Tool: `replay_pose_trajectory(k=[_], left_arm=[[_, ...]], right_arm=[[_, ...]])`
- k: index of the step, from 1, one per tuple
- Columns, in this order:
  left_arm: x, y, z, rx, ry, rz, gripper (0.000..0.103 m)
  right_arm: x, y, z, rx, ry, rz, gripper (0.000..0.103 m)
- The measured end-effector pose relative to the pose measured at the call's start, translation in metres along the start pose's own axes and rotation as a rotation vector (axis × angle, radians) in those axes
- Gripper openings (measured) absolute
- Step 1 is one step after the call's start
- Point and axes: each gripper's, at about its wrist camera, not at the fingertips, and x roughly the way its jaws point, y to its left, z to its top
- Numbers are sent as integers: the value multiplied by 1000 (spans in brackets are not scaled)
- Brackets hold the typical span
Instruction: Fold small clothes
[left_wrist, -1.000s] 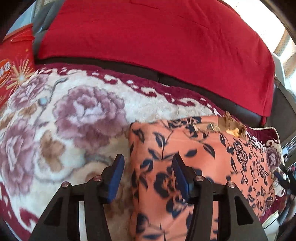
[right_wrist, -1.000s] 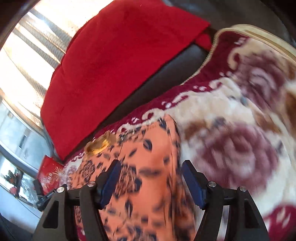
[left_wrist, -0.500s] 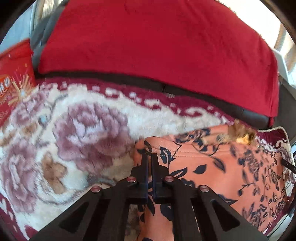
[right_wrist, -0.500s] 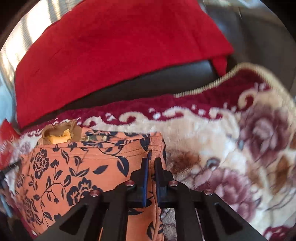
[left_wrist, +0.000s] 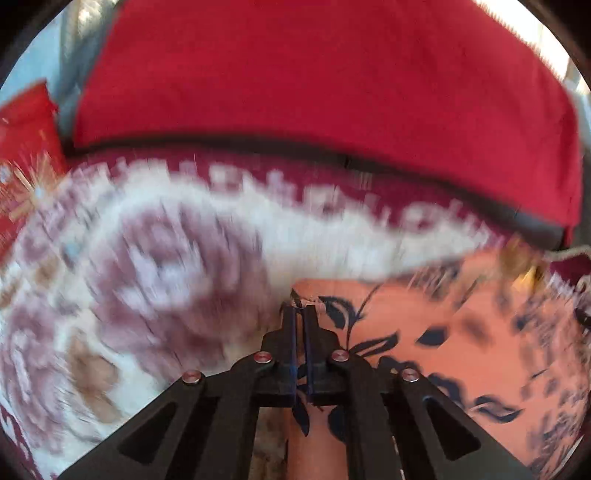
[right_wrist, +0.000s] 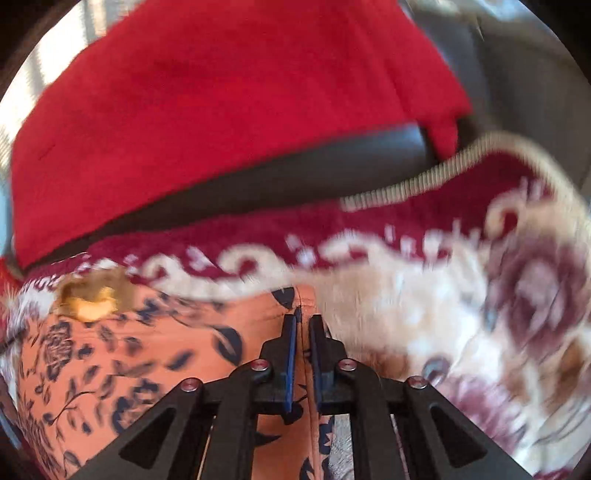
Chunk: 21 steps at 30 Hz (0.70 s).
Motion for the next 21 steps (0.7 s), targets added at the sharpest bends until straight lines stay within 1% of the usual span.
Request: replay_pose_trajectory(k=[1,2,3,4,5,6,7,8,9,10,11,12,13,14,15,16,17,19,20,21], left_arm=[[-3,2,-1,-3,-19,0,8],[-8,3,-1,-6,-29,4,8],[-14,6,-1,-13,-34,5,8],[-24,9,0,-29,-46,11,9],[-33,12,1,-39,-60,16,11],[-47,16,0,-50,-87,5,12],[-62,17,-2,-56,-115,-9,13],[-77,17,-6,-56,-139,-23,17],[-88,16,-9,-54,-155,-38,24],[-101,13,-15,-46,-175,-60,28],[-117,6,-25,-24,-194,-86,35],[-125,0,-33,-1,-204,-109,45],[-129,-6,-39,19,-208,-129,49],[-132,-13,-48,39,-209,-152,52],[-130,-19,-56,53,-198,-159,52],[-122,-23,-62,62,-169,-149,53],[-107,-24,-70,59,-113,-106,53],[-71,-17,-83,50,39,16,52],[-54,-4,-93,7,98,26,53],[-56,4,-97,-36,81,-4,55]], right_arm=[[-1,-4,-2,22,2,13,15],[-12,-8,-4,33,-20,22,21],[-22,-11,-5,35,-36,20,30],[-31,-13,-6,38,-50,21,36],[-47,-16,-7,51,-80,25,55],[-67,-17,-11,68,-126,37,75],[-81,-17,-16,75,-162,61,78],[-97,-15,-22,76,-184,106,78],[-106,-11,-27,75,-187,149,78],[-116,-6,-35,80,-186,220,78],[-127,0,-49,87,-178,314,78],[-130,7,-60,81,-159,376,78],[-130,14,-72,72,-142,423,78],[-129,18,-81,72,-129,452,79],[-121,23,-92,74,-98,485,80],[-115,26,-98,74,-77,499,80],[-101,26,-108,81,-41,497,80],[-72,16,-120,130,18,417,80],[-65,7,-124,179,30,403,77],[-66,-2,-126,237,13,442,78]])
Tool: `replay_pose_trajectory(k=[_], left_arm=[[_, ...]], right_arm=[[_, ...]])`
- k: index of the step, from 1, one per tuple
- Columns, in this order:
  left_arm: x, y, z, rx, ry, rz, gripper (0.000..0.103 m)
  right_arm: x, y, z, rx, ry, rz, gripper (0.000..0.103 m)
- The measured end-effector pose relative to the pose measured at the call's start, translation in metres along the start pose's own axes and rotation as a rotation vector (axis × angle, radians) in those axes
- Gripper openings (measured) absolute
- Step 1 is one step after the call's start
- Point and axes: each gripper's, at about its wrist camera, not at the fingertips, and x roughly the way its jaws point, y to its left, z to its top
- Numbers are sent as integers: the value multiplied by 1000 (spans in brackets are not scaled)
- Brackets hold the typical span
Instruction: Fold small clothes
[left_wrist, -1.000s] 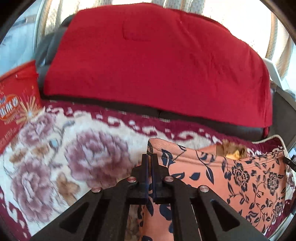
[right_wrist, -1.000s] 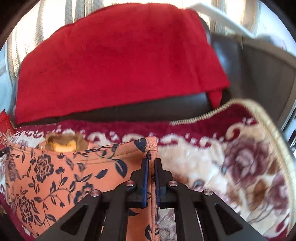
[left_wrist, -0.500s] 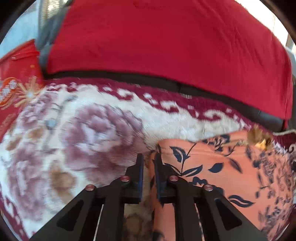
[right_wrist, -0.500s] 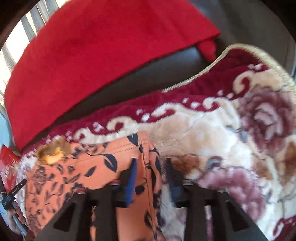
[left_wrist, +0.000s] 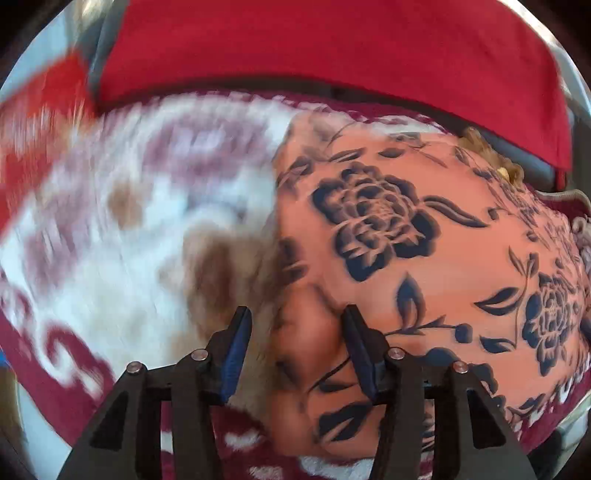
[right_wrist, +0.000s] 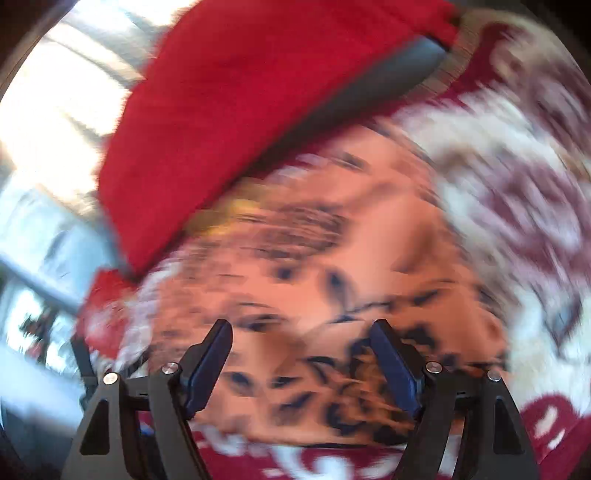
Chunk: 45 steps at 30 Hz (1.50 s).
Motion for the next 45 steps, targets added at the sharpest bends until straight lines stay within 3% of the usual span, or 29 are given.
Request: replay_pose_trajectory(k=[1,3,6,11,15,17,19,23,27,31,33,35,37,38,41,45], left_arm=[[-8,8,-3,-33,-21,-15,55],[-19,9,-5,0,-44,24,55],[-32,2,-9,37,-62,55,55],[-56,-13,-19,89,-143,9,57],[-35,-16,-28,135,-78,64,59],[-26,-8,-33,106,-60,48,61],[-27,-2,-32,76,-61,32,64],[-34,2,-30,47,-57,38,65],[-53,-8,-24,32,-108,40,65],[-81,-38,-18,55,-183,-27,65],[-88,-65,-16,103,-201,-77,65],[-88,-94,-15,155,-208,-104,65],[-82,-117,-15,196,-202,-122,68],[-69,-133,-15,233,-175,-89,70],[-21,-155,-20,325,-51,66,72],[-42,-153,-16,276,-90,37,73]], right_arm=[[-5,-1,1,13,-14,5,79],[-21,9,4,-24,-65,-30,80],[-27,21,13,-57,-68,-9,80],[-9,33,46,-49,-48,62,80],[17,20,78,31,-16,107,82],[44,2,102,96,26,115,82],[55,-19,116,153,-17,65,82],[52,-37,130,237,-95,105,82],[24,-15,110,136,-136,58,82],[-12,15,54,52,-109,177,82],[-13,29,17,6,-43,236,85],[-3,25,-5,0,13,210,85],[2,5,-22,49,11,116,81],[-3,0,-27,68,-18,135,77],[-24,-3,-38,98,-68,90,79],[-45,8,-46,79,-71,116,81]])
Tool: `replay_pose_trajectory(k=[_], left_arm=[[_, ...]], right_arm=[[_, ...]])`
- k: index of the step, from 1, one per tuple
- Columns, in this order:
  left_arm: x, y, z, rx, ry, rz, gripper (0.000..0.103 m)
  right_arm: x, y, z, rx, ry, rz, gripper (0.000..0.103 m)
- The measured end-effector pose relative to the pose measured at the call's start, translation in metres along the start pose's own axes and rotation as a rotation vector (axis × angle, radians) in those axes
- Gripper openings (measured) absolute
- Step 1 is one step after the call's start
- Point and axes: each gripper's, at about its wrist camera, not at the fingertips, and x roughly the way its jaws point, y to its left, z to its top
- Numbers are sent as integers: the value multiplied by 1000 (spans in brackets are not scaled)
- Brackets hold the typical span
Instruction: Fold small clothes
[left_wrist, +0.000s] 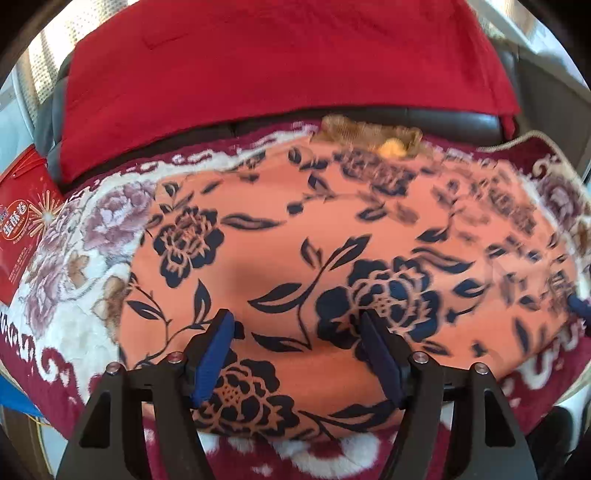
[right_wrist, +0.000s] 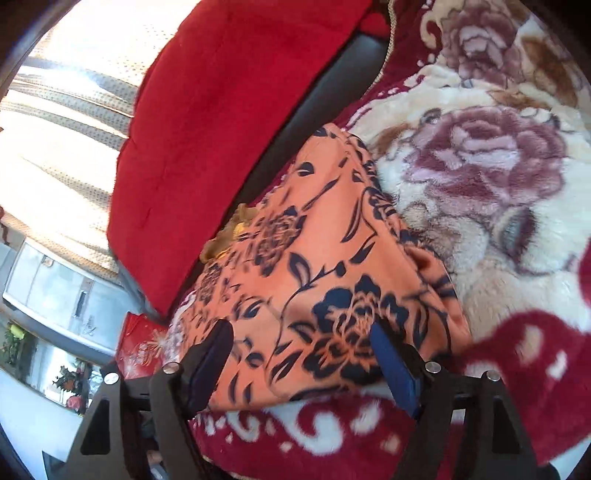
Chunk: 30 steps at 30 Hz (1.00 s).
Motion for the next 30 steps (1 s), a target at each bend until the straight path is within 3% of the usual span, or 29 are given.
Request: replay_pose_trajectory(k=[3,7,9,11,14,18,21,22,26,30], left_arm=[[-22,-4,9,-5,-72,-27,73],[-14,-12,24,0,-63,-64,73],[6,-17,28,17,-13,-37,73],[30,-19,26,35,56,13,76],[37,-10,27,-8,56,-13,84],[34,-3,24,-35,42,-51,84],[36,-2,20,-38,39,-56,84],[39,-2,19,-34,36,-54,84],[38,-3,23,-56,35,-43,85],[14,-9,22,-88,-32,-66,85]], right_arm=[[-1,28,0,-16,19,116,83],[45,58,7,27,146,294,85],[85,61,5,66,233,304,85],[119,48,10,116,271,217,82],[107,29,21,219,162,261,81],[75,12,29,193,51,193,82],[33,-17,26,248,-62,83,83],[15,-27,23,276,-94,99,83],[-40,-38,-3,271,-194,0,85],[-63,-49,-39,318,-198,15,85]])
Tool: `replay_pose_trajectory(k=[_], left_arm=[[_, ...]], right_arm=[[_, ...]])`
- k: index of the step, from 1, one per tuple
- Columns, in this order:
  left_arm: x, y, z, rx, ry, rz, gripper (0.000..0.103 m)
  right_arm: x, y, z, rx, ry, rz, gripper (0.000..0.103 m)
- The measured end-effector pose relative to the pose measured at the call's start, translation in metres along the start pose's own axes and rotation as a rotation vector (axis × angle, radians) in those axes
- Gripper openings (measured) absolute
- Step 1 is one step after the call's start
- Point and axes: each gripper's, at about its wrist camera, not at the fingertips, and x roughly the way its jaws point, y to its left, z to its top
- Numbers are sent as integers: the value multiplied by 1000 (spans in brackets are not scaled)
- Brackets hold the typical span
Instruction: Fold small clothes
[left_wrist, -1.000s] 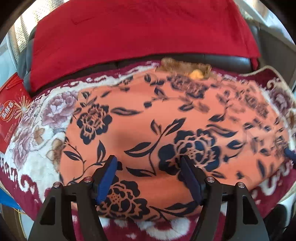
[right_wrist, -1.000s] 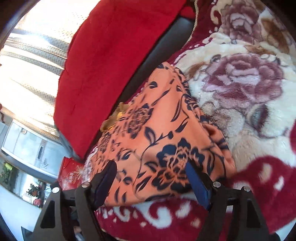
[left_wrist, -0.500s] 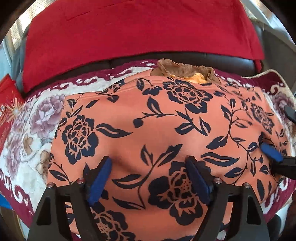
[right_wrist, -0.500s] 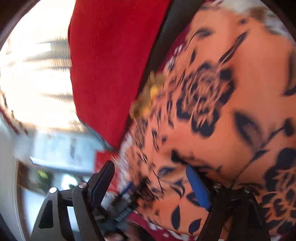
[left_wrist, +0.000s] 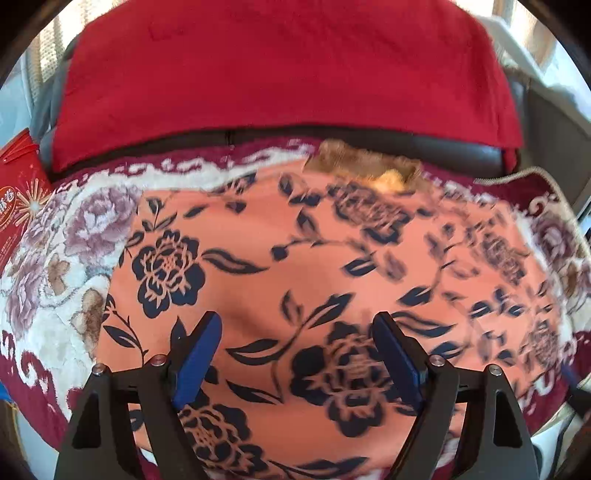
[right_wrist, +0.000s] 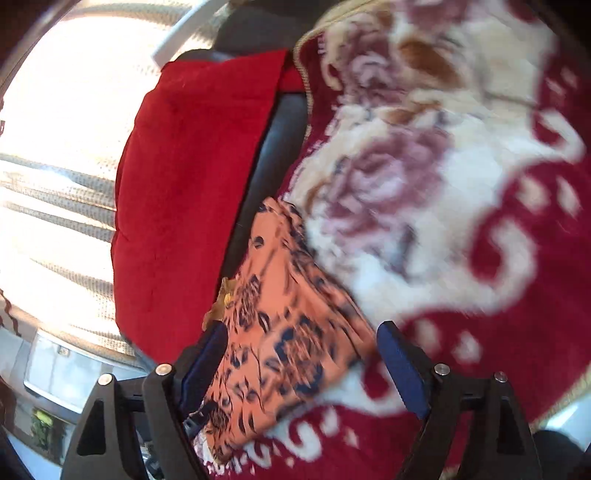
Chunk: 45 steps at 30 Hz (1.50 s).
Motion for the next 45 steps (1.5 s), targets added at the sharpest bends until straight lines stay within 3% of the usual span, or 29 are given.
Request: replay_pose_trajectory(k=[6,10,12,13,14,15,18,21,23,24,25,28,29,32,36,42,43,44,45], left_arm=[[-19,-30,1,23,-88,-32,85],[-7,-46,1,42,-71,-11,85],[4,-51,0,45,-51,10,85],[8,-52,-2,47,-40,22,85],[19,-55,-3,57,-15,51,85],[25,-57,-5,70,-2,74,85],[26,-68,-7,135,-20,137,85],[11,-67,-1,114,-49,107,85],[-6,-66,1,101,-126,94,85],[-8,-68,0,105,-143,97,85],[-4,-71,-1,123,-141,114,85],[29,-77,-9,162,4,142,85],[31,-76,-13,161,-25,146,87],[29,-79,-15,160,-51,163,88],[30,-79,-15,164,-45,152,89],[34,-77,-15,171,-45,130,89],[36,-75,-13,170,-44,129,89],[35,-75,-14,169,-43,126,90],[38,-73,-12,168,-43,124,90]], right_arm=[[28,0,-25,26,104,81,85],[55,-5,-16,105,68,61,85],[61,7,-15,70,48,44,83],[63,13,-14,27,42,21,65],[67,17,-12,-3,45,-6,22],[74,22,-11,-39,62,-49,13],[79,26,-10,-94,61,-102,12],[70,35,-10,-139,10,-137,15],[68,24,-9,-110,35,-111,19],[65,17,-7,-97,50,-99,31],[62,10,-6,-81,65,-73,36],[41,5,-3,-84,61,-8,68],[31,5,1,-91,44,-3,75],[9,13,21,-149,8,6,77],[34,36,52,-235,107,25,77],[149,59,112,-283,374,-35,77],[164,60,117,-293,410,-55,75],[175,61,122,-305,420,-71,61],[187,66,128,-350,429,-141,21]])
